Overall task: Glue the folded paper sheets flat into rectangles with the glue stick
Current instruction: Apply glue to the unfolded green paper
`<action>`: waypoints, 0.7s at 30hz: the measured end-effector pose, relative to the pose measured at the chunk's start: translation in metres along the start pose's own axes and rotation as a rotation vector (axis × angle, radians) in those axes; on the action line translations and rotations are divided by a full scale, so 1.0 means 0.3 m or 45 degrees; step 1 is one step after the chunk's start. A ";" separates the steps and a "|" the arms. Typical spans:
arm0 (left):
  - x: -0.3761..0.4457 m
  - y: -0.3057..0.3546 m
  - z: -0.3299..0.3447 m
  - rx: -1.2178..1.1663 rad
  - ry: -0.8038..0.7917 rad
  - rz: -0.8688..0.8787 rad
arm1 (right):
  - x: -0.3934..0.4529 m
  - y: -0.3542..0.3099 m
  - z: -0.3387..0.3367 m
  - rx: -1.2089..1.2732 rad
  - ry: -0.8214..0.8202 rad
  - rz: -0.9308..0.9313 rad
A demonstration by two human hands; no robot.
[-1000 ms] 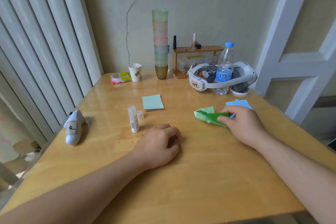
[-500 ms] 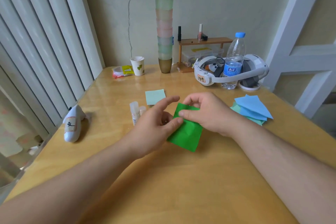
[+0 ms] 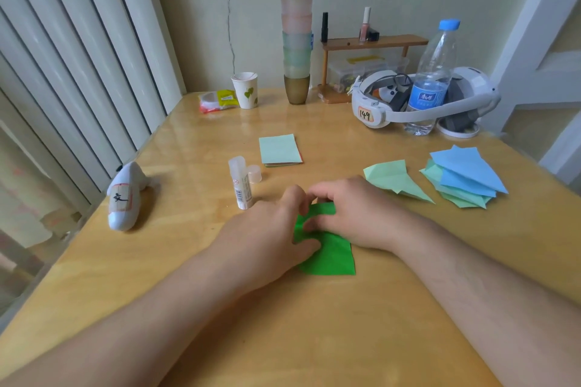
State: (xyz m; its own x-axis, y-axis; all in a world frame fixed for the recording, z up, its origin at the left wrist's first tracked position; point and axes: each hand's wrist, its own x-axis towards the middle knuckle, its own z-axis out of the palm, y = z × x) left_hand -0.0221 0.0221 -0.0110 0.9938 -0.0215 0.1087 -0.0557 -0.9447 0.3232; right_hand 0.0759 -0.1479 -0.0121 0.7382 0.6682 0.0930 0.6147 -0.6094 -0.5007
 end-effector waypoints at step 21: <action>0.085 -0.246 -0.124 -0.779 0.185 -0.504 | -0.052 -0.039 0.030 -0.173 -0.112 -0.065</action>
State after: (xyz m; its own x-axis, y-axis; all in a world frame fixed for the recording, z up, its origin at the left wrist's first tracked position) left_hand 0.0037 0.1034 0.0029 0.9303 0.3666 -0.0149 0.2184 -0.5207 0.8253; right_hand 0.0548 -0.1473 -0.0154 0.6812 0.7311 0.0367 0.6874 -0.6217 -0.3755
